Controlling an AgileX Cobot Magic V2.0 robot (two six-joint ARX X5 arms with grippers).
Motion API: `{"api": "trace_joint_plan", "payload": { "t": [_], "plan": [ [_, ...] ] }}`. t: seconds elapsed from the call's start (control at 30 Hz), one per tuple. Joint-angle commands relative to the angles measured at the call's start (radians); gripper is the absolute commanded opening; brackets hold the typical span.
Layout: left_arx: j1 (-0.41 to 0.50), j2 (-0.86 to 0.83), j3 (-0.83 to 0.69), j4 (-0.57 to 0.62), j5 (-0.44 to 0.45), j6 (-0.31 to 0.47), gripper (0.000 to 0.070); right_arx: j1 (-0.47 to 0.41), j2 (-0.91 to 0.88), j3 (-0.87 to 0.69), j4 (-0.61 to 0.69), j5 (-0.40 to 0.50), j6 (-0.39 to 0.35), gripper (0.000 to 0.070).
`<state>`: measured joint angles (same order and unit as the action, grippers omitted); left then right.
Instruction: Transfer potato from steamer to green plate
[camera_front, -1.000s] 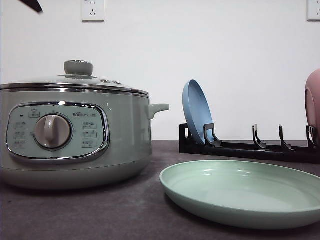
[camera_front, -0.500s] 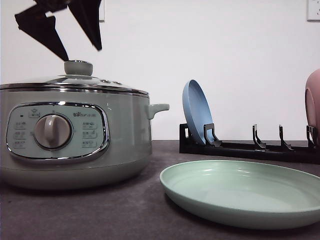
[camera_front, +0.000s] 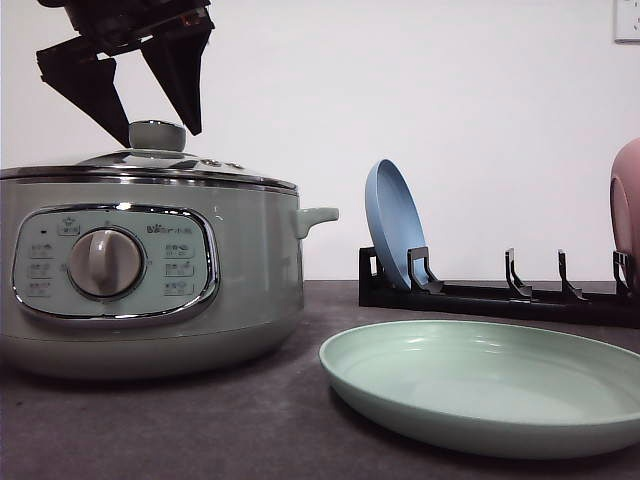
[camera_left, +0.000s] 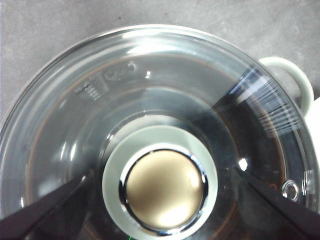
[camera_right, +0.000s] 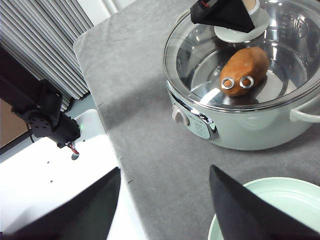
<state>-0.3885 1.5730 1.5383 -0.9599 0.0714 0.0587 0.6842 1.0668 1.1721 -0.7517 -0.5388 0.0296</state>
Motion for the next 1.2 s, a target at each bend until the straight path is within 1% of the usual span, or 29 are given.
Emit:
{"api": "trace_joint_plan", "payload": {
  "t": [0.0, 0.3, 0.37, 0.43, 0.63, 0.67, 0.7, 0.73, 0.8, 1.0, 1.07, 1.13, 1.17],
  "plan": [
    [-0.005, 0.018, 0.024, 0.002, -0.006, 0.008, 0.0554, 0.005, 0.009, 0.021, 0.003, -0.003, -0.012, 0.0351],
    [-0.013, 0.018, 0.024, -0.001, -0.005, 0.008, 0.0546, 0.005, 0.009, 0.021, 0.003, -0.003, -0.011, 0.0351],
    [-0.016, 0.020, 0.024, -0.008, -0.005, 0.008, 0.0537, 0.005, 0.009, 0.021, 0.003, -0.003, -0.011, 0.0351],
    [-0.018, 0.023, 0.024, -0.012, -0.005, 0.008, 0.0506, 0.005, 0.009, 0.021, 0.003, -0.003, -0.011, 0.0351],
    [-0.018, 0.030, 0.024, -0.011, -0.005, 0.008, 0.0501, 0.005, 0.009, 0.021, 0.003, -0.003, -0.011, 0.0351],
    [-0.018, 0.030, 0.024, -0.012, -0.005, 0.008, 0.0486, 0.005, 0.009, 0.021, 0.003, -0.003, -0.011, 0.0351],
    [-0.018, 0.030, 0.024, -0.012, -0.005, 0.008, 0.0457, 0.005, 0.009, 0.021, 0.003, -0.003, -0.011, 0.0351],
    [-0.018, 0.030, 0.024, -0.013, -0.005, 0.008, 0.0409, 0.005, 0.009, 0.021, 0.003, -0.003, -0.011, 0.0351],
    [-0.018, 0.030, 0.024, -0.013, -0.005, 0.007, 0.0337, 0.005, 0.009, 0.021, 0.003, -0.003, -0.011, 0.0351],
    [-0.018, 0.030, 0.024, -0.013, -0.005, 0.000, 0.0196, 0.005, 0.009, 0.021, 0.003, -0.003, -0.011, 0.0351],
    [-0.018, 0.030, 0.024, -0.013, -0.005, 0.000, 0.0124, 0.005, 0.009, 0.021, 0.003, -0.003, -0.011, 0.0351],
    [-0.018, 0.030, 0.024, -0.016, -0.005, 0.000, 0.0037, 0.005, 0.009, 0.021, 0.003, -0.003, -0.011, 0.0351],
    [-0.018, 0.030, 0.024, -0.018, -0.005, 0.000, 0.0014, 0.005, 0.009, 0.021, 0.003, -0.003, -0.011, 0.0351]
  ]
}}
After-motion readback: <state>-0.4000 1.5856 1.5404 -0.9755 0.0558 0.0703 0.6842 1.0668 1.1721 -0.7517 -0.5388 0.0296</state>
